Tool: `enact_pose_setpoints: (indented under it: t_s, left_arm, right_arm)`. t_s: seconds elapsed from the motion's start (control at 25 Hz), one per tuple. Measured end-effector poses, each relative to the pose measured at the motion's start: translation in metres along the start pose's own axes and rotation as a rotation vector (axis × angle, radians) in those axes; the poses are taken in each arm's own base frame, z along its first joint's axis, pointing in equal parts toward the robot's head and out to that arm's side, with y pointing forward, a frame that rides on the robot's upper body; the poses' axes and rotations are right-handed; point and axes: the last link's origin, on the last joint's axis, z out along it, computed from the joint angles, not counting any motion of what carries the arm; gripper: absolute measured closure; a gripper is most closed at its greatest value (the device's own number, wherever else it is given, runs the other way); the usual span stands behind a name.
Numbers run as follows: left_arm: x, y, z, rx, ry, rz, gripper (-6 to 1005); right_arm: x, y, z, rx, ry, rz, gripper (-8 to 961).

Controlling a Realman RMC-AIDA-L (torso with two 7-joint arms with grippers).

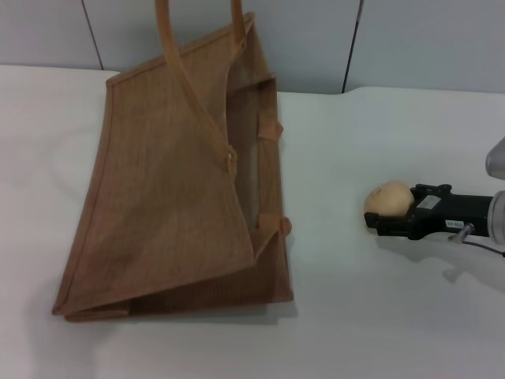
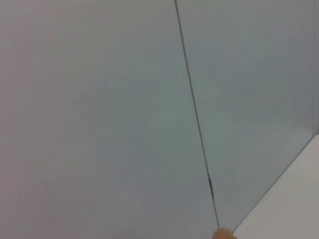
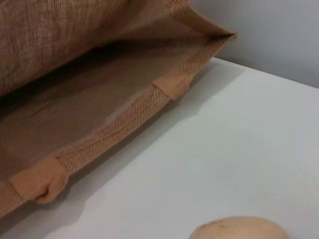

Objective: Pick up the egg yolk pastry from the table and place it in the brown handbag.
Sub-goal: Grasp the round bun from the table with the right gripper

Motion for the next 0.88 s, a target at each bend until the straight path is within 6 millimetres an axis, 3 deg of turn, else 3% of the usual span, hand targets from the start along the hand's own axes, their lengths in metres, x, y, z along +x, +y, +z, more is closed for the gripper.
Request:
enact_pose_setpoints:
  t_s: [0.88]
  left_arm:
    - [-0.003, -0.003, 0.0, 0.021, -0.016, 0.003, 886]
  right_arm:
    - [-0.017, -0.014, -0.007, 0.042, -0.038, 0.067, 285]
